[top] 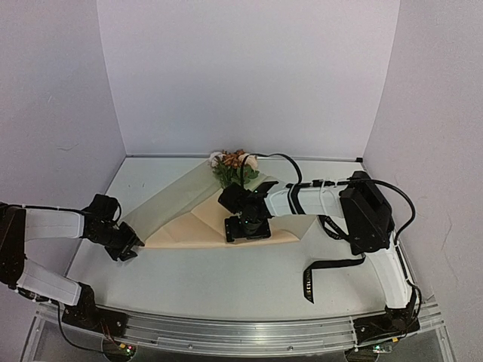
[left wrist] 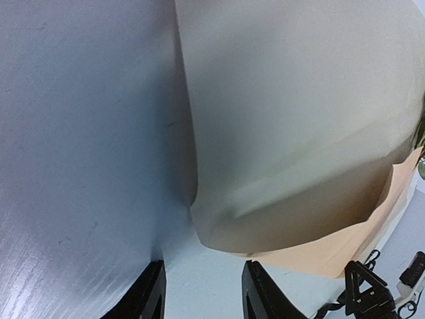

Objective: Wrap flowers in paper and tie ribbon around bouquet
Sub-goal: Pick up the one-fourth-folded wrapping paper from the center of the board.

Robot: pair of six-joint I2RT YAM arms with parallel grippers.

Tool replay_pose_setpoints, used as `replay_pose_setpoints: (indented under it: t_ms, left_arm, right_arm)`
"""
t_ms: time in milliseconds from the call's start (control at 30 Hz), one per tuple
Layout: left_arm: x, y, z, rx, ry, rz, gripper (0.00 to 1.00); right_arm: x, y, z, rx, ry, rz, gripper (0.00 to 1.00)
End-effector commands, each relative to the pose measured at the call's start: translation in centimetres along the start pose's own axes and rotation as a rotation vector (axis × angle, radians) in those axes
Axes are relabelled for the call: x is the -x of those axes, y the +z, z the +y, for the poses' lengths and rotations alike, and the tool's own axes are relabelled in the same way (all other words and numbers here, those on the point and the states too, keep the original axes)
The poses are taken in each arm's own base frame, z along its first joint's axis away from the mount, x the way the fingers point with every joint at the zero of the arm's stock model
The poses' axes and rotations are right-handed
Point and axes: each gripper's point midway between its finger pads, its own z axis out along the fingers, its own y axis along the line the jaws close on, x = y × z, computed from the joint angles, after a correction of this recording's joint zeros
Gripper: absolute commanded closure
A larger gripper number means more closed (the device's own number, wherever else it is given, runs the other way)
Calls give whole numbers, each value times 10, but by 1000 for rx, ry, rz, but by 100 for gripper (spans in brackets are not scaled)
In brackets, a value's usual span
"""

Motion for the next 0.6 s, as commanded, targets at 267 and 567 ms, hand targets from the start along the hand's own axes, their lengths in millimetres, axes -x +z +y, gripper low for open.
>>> replay_pose_setpoints:
  t_ms: [267, 567]
  left_arm:
    - [14, 10, -20, -43, 48, -52, 74]
    - [22, 3, -37, -51, 112, -93, 93]
  right_arm:
    - [16, -20, 8, 28, -17, -52, 15]
    - [23, -24, 13, 41, -33, -69, 13]
